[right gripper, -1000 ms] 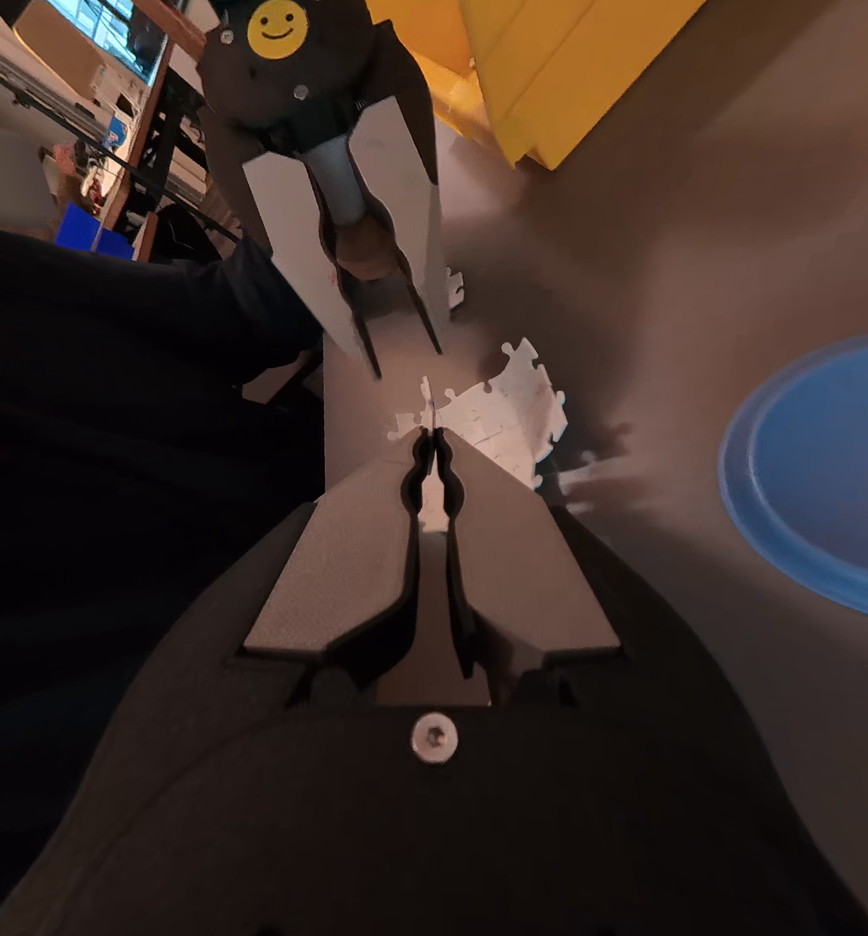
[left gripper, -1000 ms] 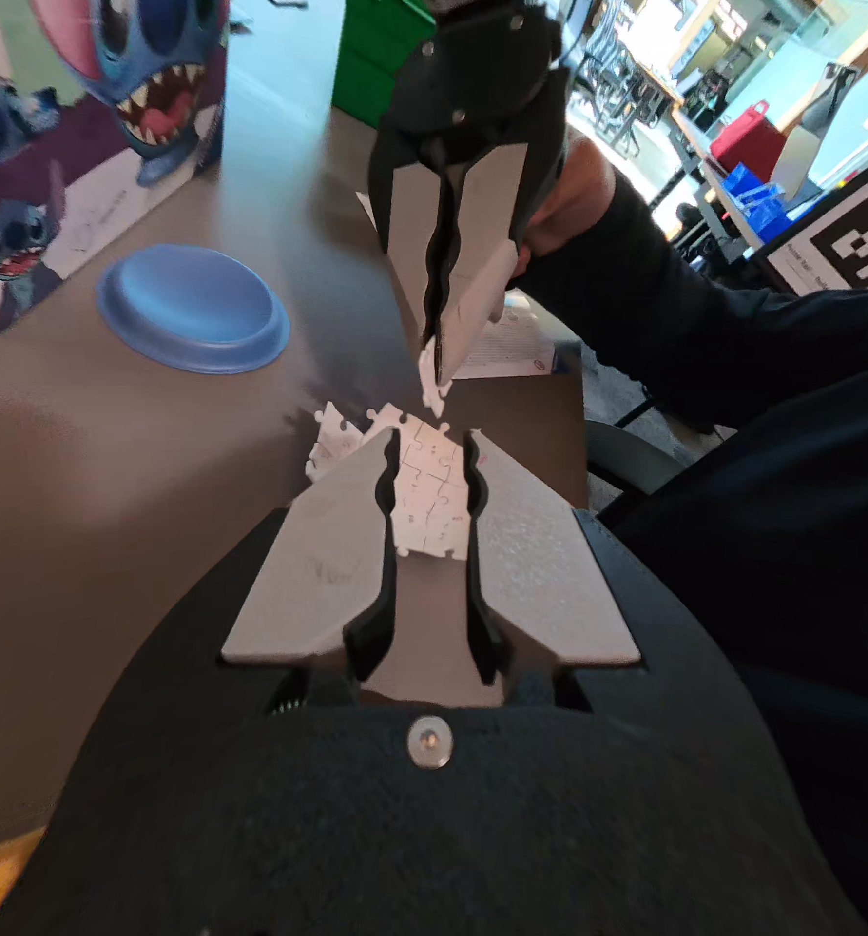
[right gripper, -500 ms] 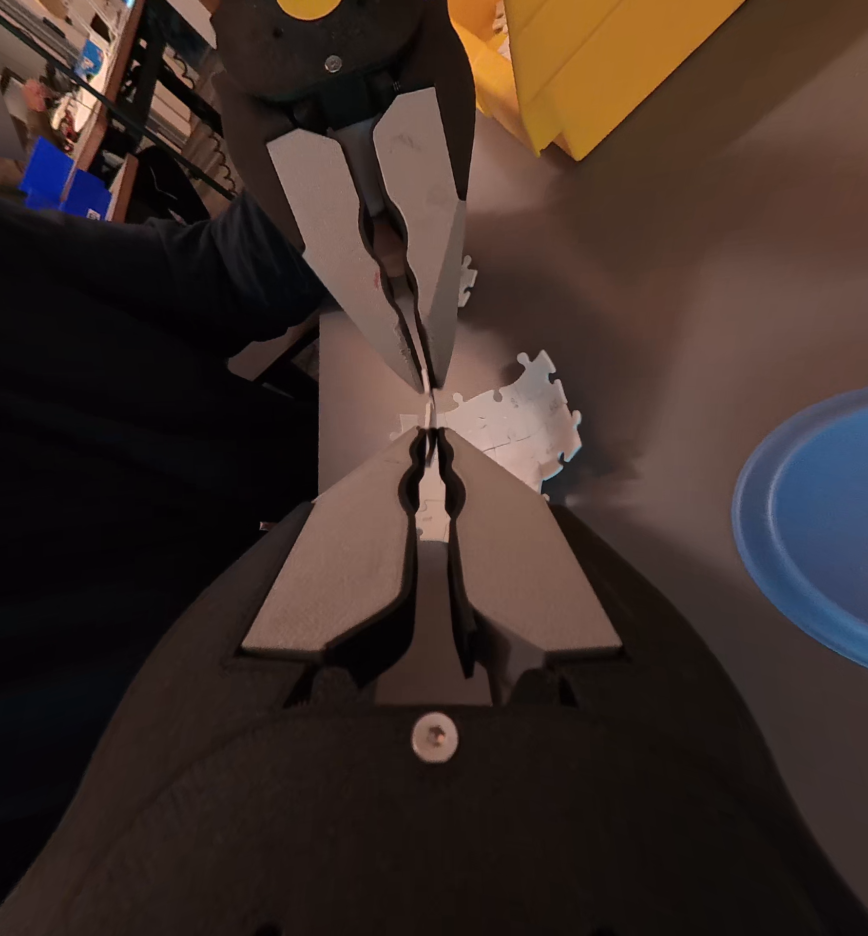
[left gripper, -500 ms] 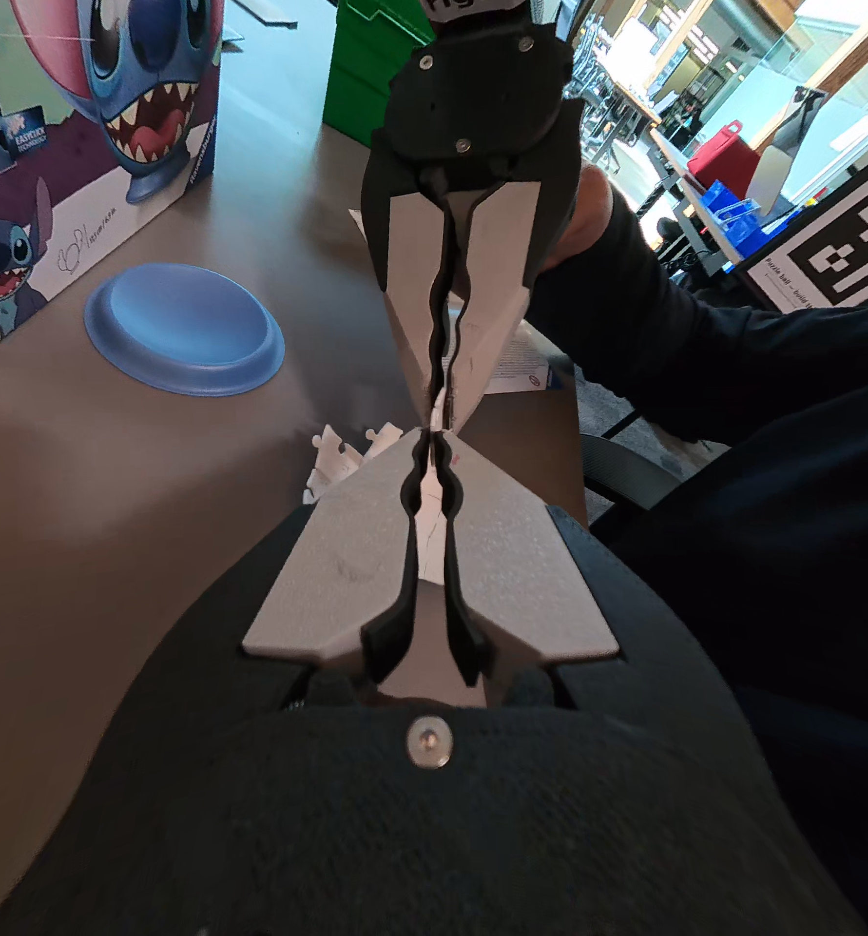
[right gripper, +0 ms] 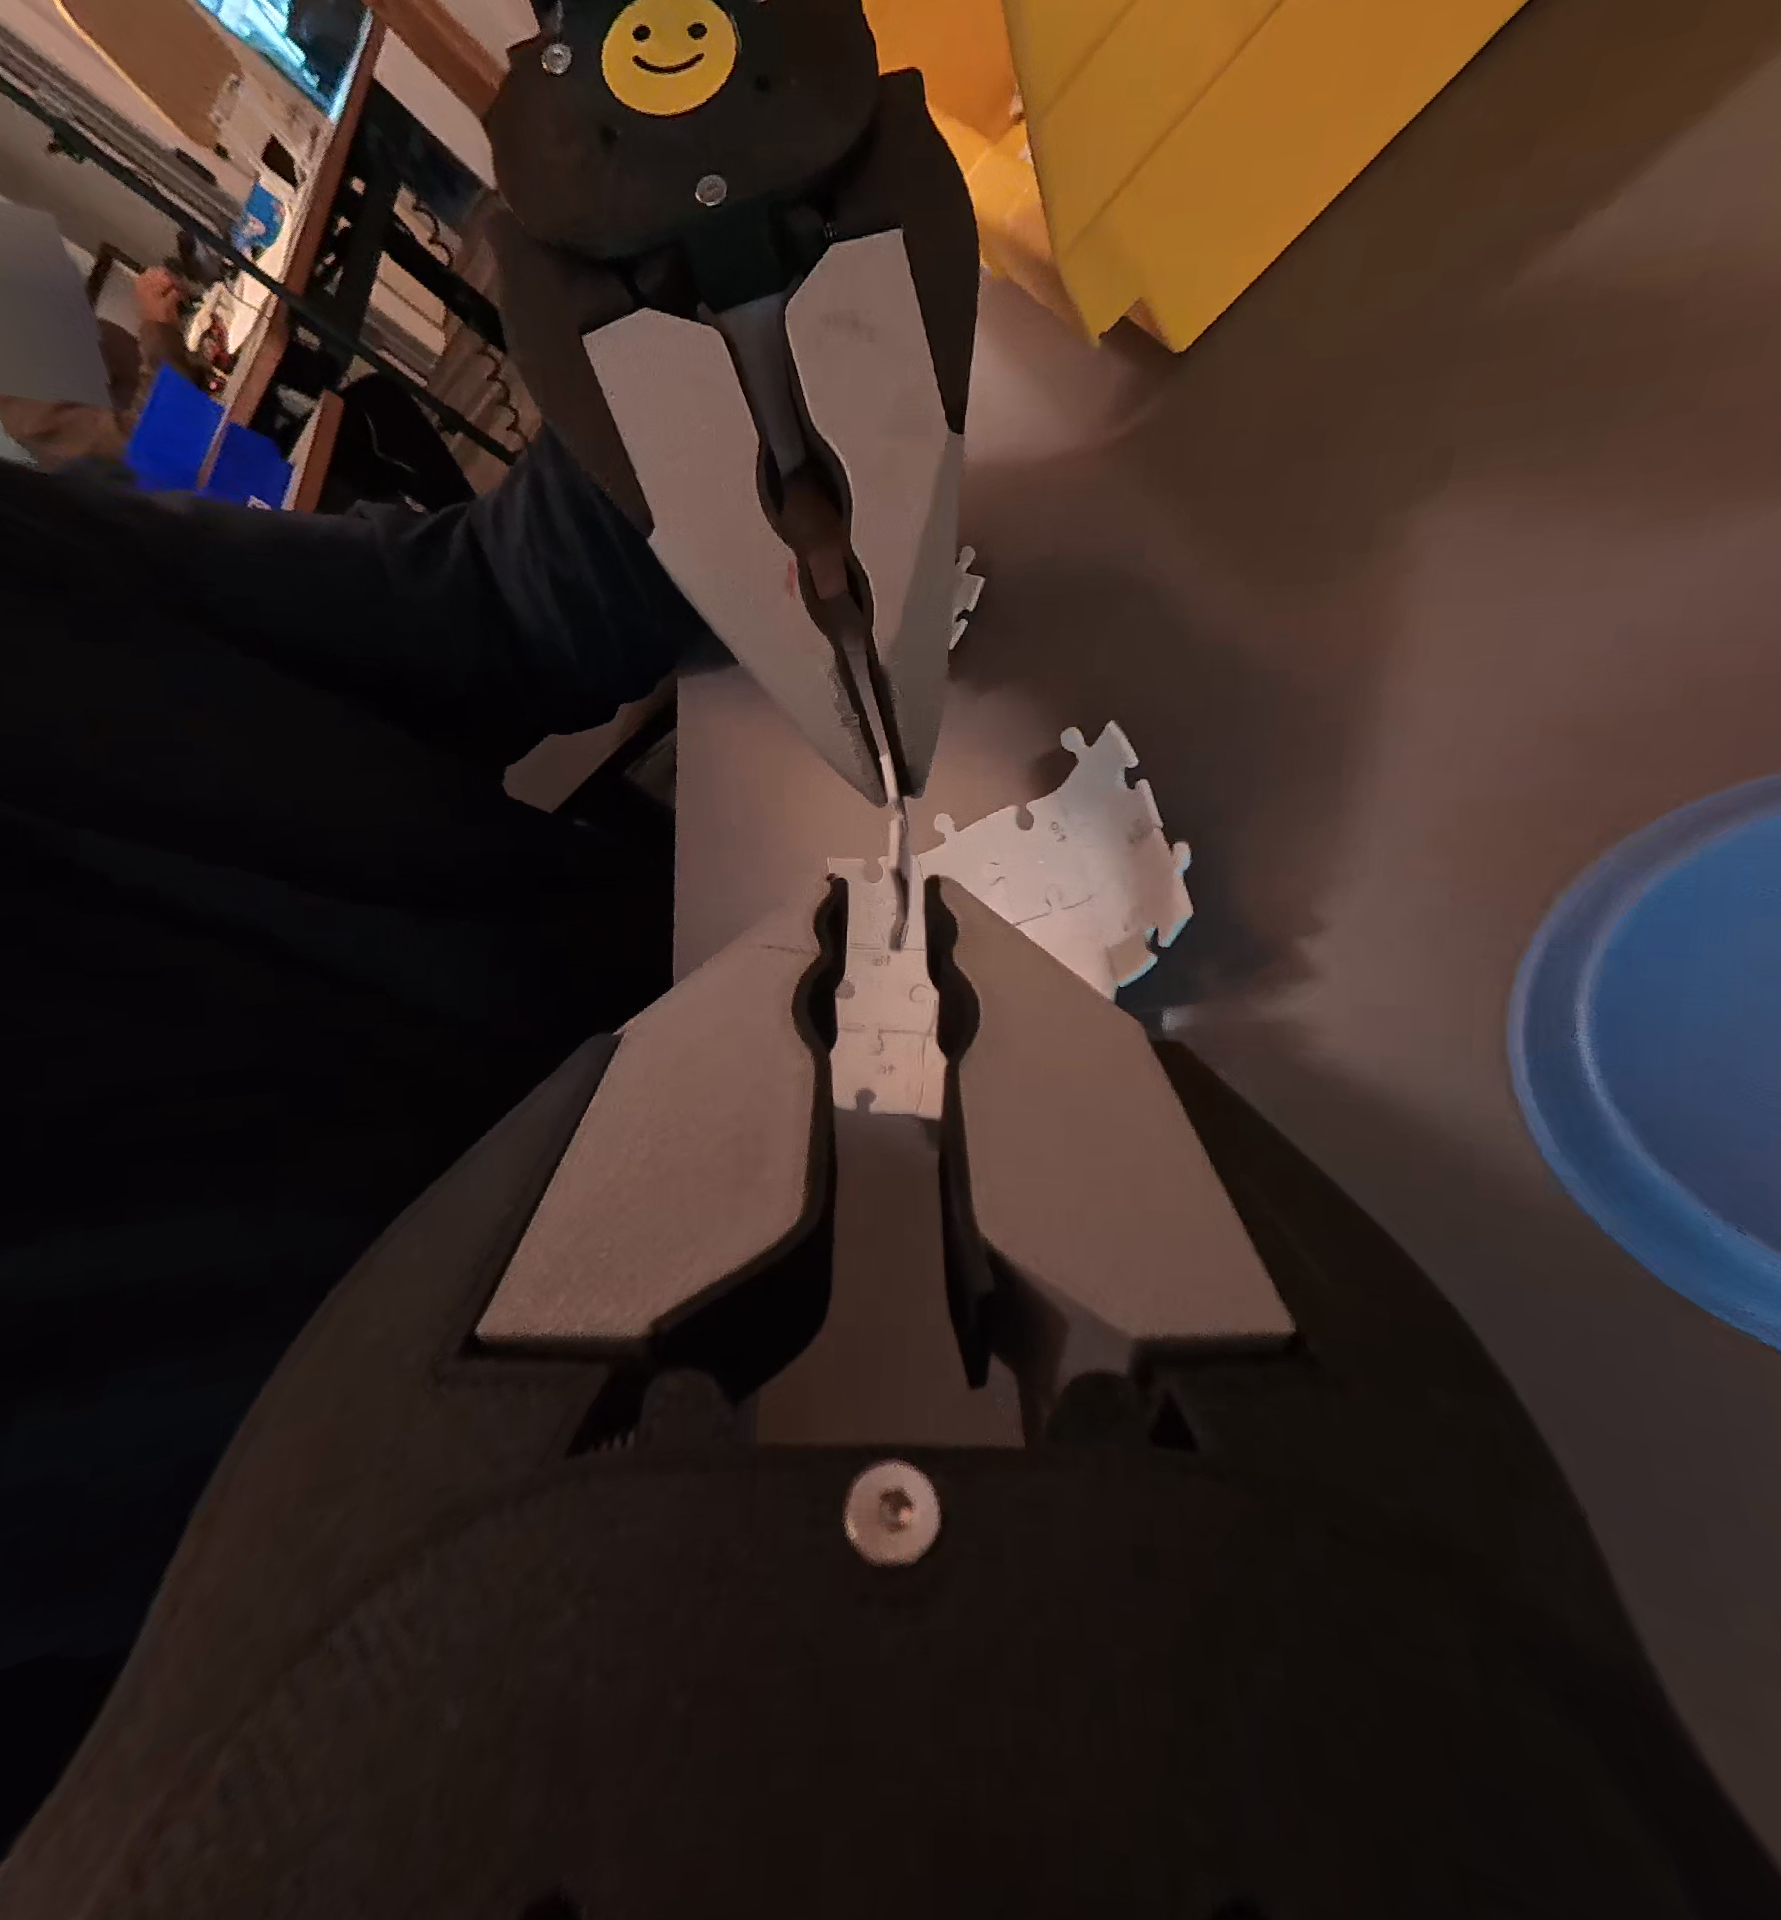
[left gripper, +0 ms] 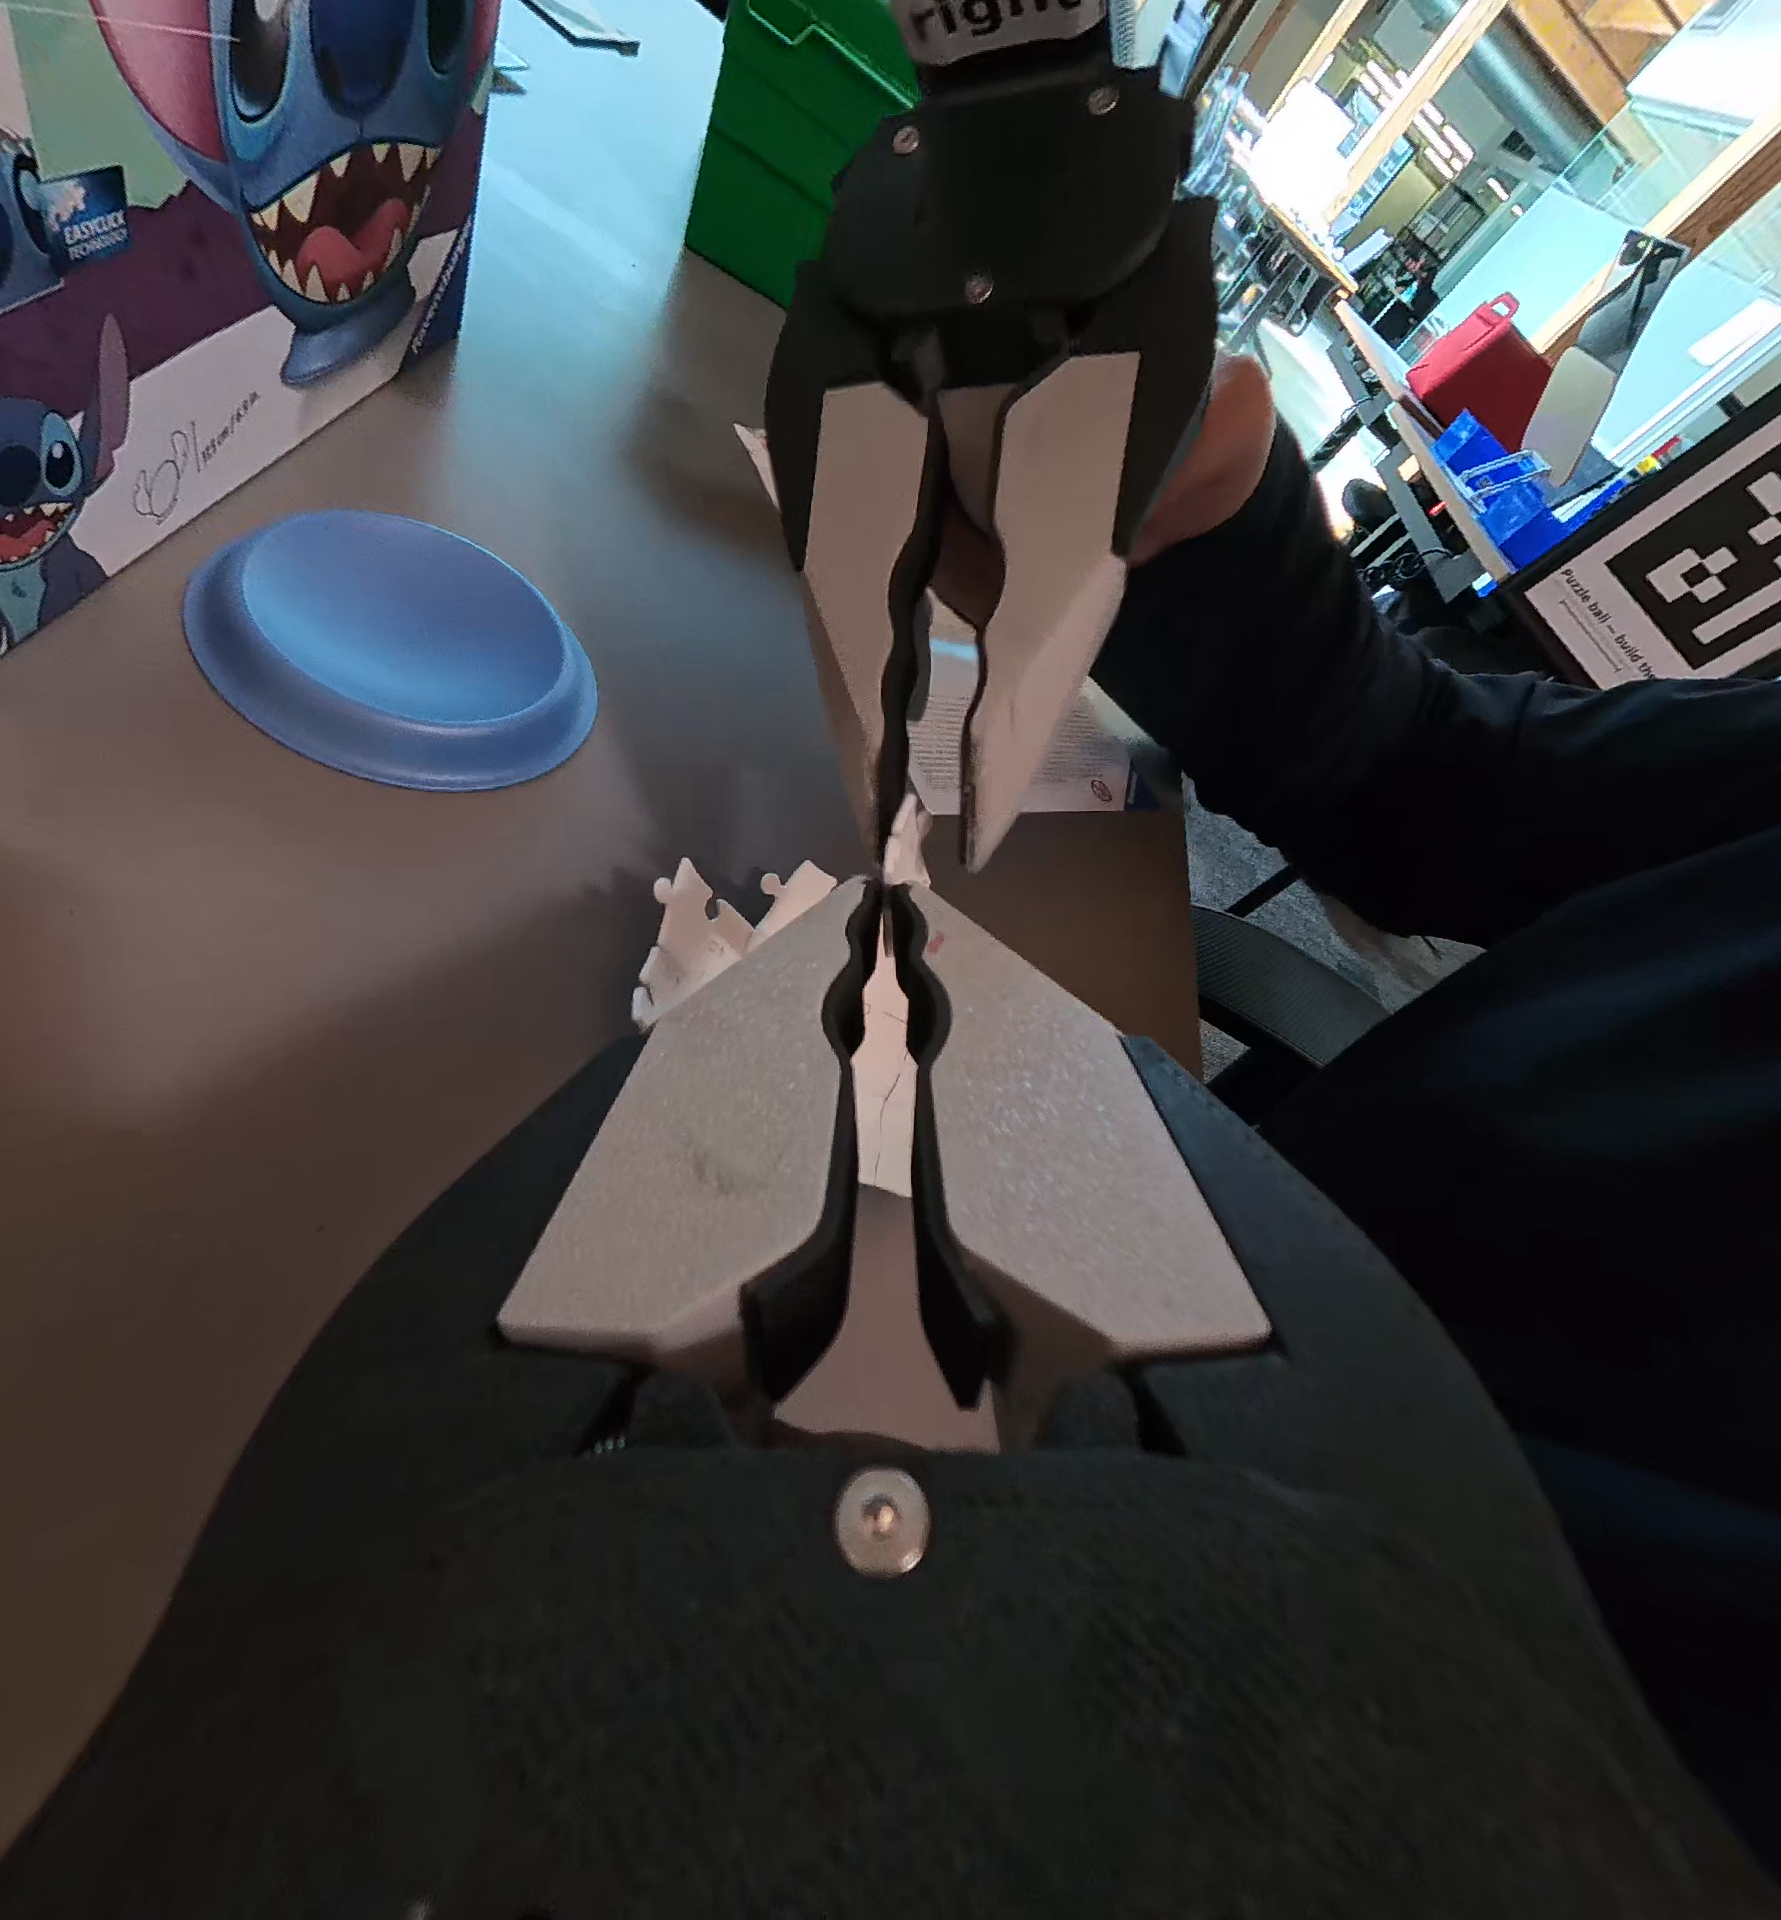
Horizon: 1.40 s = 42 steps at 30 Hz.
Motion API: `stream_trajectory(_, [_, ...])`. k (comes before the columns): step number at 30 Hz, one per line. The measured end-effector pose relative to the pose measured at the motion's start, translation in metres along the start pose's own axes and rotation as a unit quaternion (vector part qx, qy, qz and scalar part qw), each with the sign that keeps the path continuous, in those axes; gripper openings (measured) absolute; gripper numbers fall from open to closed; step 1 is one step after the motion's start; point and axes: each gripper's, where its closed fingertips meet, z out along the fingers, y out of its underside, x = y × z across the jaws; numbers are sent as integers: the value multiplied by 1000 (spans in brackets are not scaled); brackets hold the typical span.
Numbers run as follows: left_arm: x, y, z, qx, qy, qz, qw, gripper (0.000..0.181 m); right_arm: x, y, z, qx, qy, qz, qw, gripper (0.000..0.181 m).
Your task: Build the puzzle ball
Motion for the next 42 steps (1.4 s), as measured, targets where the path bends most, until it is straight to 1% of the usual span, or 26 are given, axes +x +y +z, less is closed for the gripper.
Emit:
stream_trajectory(2, [1,0,0,1,2,-2,1000,0,3,1,6,-8,3,2,1000,0])
stream_trajectory(4, [-2,2,1,-4,-5,-3,1000,0,7,2,8,-10,9,2,1000,0])
stream_trajectory(6, [0,4,1,-10,7,-11,1000,0,6,4,7,-12,5,9,1000,0])
stream_trajectory(7, [-5,6,0,-17,-8,-7,1000,2,11,5,4,-13,18,16,1000,0])
stream_trajectory(9, [-22,8,-6,-28,-66,11,997,22,22,8,-5,-7,45,32,998,0])
stream_trajectory(12, [-38,14,-17,-43,-108,8,993,30,31,12,-17,10,52,64,997,0])
stream_trajectory(14, [-43,25,-17,-62,-107,-14,992,38,33,16,-19,9,57,70,996,0])
stream_trajectory(17, [-37,35,-11,-76,-75,-40,993,39,37,20,-16,1,69,69,995,0])
stream_trajectory(23, [-37,49,10,-107,-71,-49,990,36,42,26,-6,-24,78,70,994,0])
stream_trajectory(26, [-37,51,17,-108,-78,-45,990,24,43,28,-5,-25,78,74,994,0])
stream_trajectory(30, [-39,44,19,-87,-86,-42,992,5,45,30,-4,-30,82,78,993,0])
stream_trajectory(37, [-35,40,19,-71,-80,-36,994,2,45,31,-5,-23,79,82,993,0])
stream_trajectory(42, [-33,40,19,-68,-81,-21,994,2,44,29,-6,-1,80,78,994,0])
